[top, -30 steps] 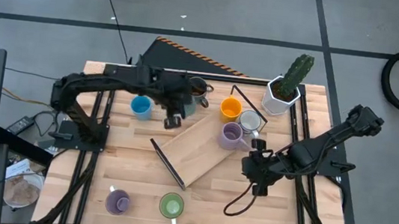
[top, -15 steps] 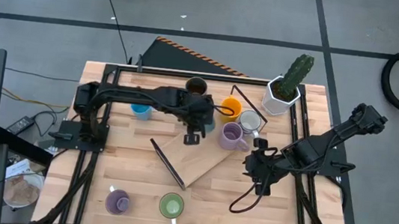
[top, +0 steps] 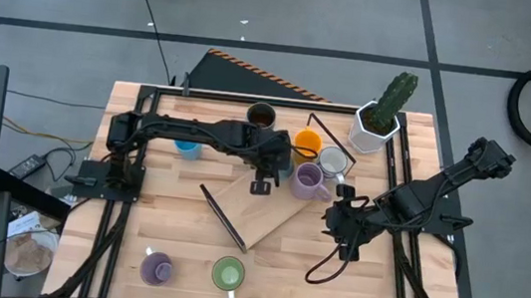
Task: Place coffee mugs
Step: Put the light blue mug on the shelf
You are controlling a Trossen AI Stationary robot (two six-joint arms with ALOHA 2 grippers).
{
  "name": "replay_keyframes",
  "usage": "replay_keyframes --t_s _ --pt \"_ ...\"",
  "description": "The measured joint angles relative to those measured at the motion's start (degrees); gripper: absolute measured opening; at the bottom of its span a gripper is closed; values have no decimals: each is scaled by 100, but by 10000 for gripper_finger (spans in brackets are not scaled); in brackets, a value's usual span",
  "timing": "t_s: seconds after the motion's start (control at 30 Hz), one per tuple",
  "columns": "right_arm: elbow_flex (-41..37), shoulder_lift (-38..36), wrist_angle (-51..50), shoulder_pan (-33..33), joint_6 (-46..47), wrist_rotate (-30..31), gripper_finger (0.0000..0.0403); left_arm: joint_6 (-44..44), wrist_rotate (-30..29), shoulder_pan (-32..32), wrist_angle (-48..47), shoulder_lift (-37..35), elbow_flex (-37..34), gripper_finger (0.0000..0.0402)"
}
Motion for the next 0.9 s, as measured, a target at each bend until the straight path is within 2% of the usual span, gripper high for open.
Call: replay_keyframes --t_s 0.7,0.9 --pt "-2 4 42 114 114 -5 167 144 -127 20 176 179 2 39" --pt "-2 4 44 114 114 9 167 86 -210 20 181 181 2 62"
